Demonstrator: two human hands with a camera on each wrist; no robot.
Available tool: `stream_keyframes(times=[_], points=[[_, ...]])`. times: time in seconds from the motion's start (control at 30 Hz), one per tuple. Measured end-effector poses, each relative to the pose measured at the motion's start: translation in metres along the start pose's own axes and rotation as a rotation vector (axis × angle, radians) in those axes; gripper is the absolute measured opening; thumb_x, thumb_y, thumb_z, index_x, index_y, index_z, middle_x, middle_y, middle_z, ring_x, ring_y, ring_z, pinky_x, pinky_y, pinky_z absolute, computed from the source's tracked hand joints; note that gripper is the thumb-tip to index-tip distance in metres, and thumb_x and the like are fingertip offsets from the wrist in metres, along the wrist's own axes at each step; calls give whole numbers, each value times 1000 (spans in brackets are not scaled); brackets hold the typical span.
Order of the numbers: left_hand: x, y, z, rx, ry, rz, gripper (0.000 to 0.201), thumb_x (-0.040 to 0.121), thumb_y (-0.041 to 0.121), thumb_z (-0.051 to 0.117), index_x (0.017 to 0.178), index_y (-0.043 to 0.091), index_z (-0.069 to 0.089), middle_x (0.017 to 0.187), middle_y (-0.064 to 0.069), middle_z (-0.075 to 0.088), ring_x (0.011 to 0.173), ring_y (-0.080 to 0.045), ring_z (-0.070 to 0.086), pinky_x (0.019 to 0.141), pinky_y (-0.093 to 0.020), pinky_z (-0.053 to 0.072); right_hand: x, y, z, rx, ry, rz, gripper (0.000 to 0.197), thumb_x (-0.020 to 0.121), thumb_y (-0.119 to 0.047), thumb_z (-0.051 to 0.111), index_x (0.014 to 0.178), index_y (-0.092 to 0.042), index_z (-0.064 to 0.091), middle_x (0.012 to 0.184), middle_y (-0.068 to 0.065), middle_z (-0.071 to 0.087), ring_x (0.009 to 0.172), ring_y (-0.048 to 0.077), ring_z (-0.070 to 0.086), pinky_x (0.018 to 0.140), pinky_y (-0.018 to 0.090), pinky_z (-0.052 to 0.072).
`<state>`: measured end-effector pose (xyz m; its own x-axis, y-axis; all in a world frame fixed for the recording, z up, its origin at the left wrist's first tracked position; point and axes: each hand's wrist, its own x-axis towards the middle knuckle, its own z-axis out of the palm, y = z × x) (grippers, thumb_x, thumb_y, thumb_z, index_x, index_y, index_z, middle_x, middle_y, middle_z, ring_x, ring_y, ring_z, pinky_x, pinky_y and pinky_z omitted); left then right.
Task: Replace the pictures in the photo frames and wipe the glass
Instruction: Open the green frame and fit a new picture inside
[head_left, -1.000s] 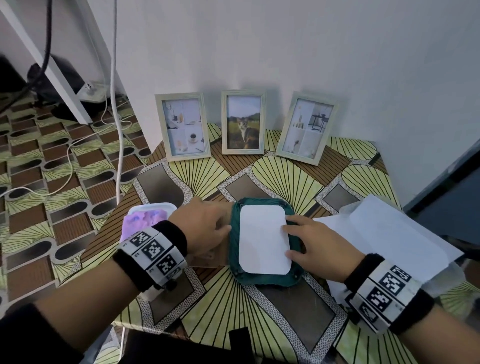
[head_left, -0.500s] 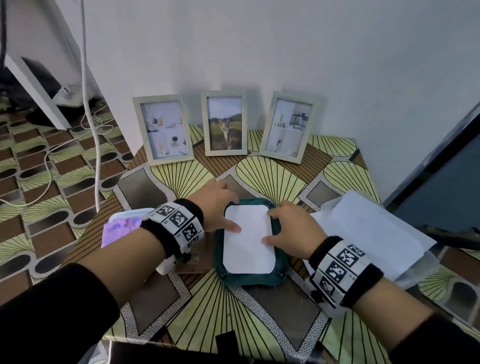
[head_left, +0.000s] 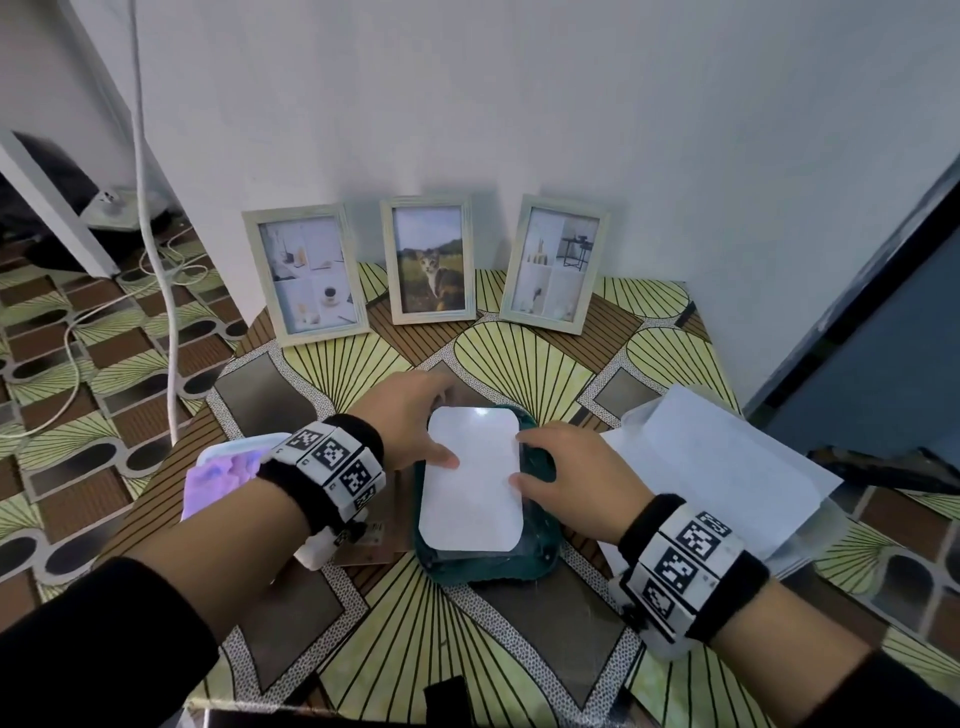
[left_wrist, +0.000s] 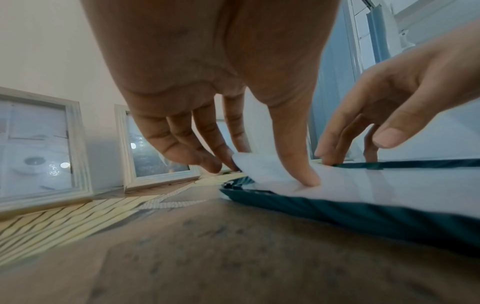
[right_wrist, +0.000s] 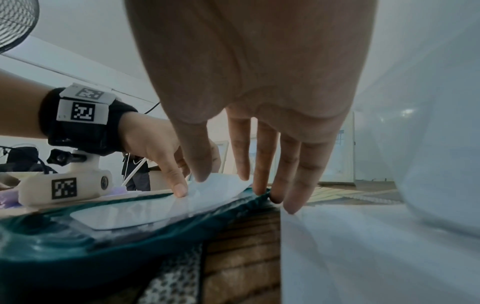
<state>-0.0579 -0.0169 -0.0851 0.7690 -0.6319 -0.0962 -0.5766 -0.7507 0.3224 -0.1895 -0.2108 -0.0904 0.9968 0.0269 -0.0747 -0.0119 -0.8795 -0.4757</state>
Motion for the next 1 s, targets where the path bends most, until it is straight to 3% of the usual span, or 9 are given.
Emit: stream_keyframes(times=[0.17, 0.3, 0.4, 0.5, 0.67, 0.8, 0.9, 1.0], points=[[-8, 5, -3, -92, 41, -5, 52, 59, 39, 89, 93, 33, 50, 85, 15, 58, 75, 0, 52, 63, -26, 45, -11, 1, -13, 174, 142, -33, 32, 92, -35, 63, 121, -24, 65, 112, -9, 64, 100, 6, 58, 88, 28, 51], [-16, 9, -9, -178, 134, -3, 45, 66, 29, 86, 101, 36, 59, 90, 16, 59, 74, -1, 54, 67, -23, 50, -21, 3, -37, 217, 337, -55, 22, 91, -31, 65, 111, -25, 69, 100, -15, 65, 90, -2, 61, 78, 19, 54], [-24, 11, -16, -369, 224, -41, 45, 70, 20, 85, 106, 36, 63, 92, 15, 61, 72, 0, 60, 59, -15, 51, -33, 9, -60, 155, 408, -54, 19, 90, -30, 65, 108, -26, 70, 92, -16, 65, 86, -1, 60, 73, 17, 52], [-30, 16, -26, -598, 291, -56, 41, 72, 12, 84, 104, 32, 68, 90, 7, 65, 68, -6, 63, 60, -16, 52, -49, 21, -76, -7, 302, 24, 29, 88, -41, 63, 116, -32, 64, 89, -17, 59, 83, -3, 54, 72, 21, 47], [-41, 28, -34, -998, 317, -69, 38, 77, 3, 79, 108, 23, 72, 99, -4, 73, 84, -28, 71, 76, -37, 62, -78, 41, -76, -209, 81, 219, 57, 88, -55, 59, 140, -38, 43, 111, -16, 48, 93, -2, 46, 85, 23, 44], [-41, 36, -30, -1182, 305, -82, 37, 78, 1, 77, 109, 19, 72, 102, -7, 74, 91, -29, 73, 81, -43, 59, -87, 50, -66, -204, 21, 242, 50, 93, -45, 58, 139, -38, 42, 113, -17, 51, 96, 0, 47, 83, 20, 43], [-36, 46, -25, -1227, 286, -67, 35, 77, 2, 78, 106, 20, 72, 99, -8, 74, 90, -28, 73, 74, -37, 61, -86, 54, -60, -146, 23, 244, 40, 97, -28, 54, 136, -33, 49, 113, -12, 60, 99, 8, 57, 87, 26, 48], [-28, 61, -17, -1188, 240, -64, 33, 77, 1, 79, 103, 20, 72, 93, -7, 74, 86, -26, 74, 69, -36, 61, -83, 57, -59, -85, 79, 236, 34, 98, -24, 53, 131, -31, 55, 110, -10, 64, 95, 9, 62, 86, 28, 50]])
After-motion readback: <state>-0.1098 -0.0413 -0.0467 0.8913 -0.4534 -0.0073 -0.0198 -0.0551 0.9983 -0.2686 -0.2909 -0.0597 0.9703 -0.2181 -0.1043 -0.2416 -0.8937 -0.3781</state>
